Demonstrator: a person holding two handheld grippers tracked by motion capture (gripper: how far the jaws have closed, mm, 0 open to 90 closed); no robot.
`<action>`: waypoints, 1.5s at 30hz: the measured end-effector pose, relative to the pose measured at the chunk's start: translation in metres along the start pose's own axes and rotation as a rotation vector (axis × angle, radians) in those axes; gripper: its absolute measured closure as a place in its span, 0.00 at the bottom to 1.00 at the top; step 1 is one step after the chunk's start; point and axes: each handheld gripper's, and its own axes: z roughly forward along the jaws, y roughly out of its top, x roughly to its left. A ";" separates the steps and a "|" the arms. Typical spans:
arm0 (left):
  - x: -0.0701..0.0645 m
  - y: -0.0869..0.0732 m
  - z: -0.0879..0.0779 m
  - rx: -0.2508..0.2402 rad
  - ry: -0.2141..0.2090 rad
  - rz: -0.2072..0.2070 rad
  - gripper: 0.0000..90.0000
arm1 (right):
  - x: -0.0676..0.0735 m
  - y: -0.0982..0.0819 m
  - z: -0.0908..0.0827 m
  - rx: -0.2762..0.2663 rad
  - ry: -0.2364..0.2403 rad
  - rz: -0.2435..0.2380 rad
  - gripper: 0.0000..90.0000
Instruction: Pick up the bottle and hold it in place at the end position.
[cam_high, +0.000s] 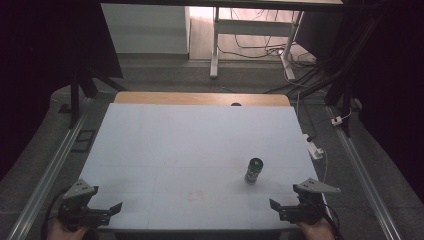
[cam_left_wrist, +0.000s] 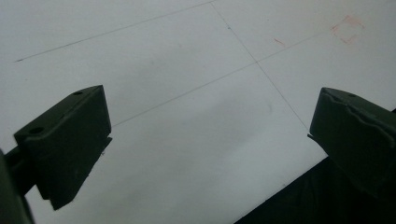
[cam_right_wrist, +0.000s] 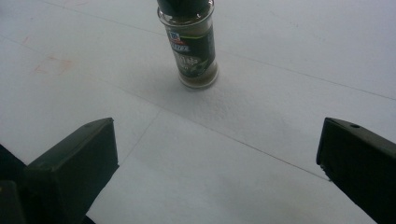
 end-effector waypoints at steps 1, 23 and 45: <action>0.000 0.000 0.000 -0.002 0.002 0.001 0.00 | 0.000 0.000 0.000 0.002 0.002 0.000 0.00; 0.005 -0.001 0.000 -0.001 -0.047 -0.014 0.00 | 0.004 0.001 0.001 0.024 0.028 -0.045 0.00; 0.005 -0.001 0.000 -0.003 -0.054 -0.015 0.00 | 0.009 0.008 0.007 -0.019 0.066 -0.068 0.00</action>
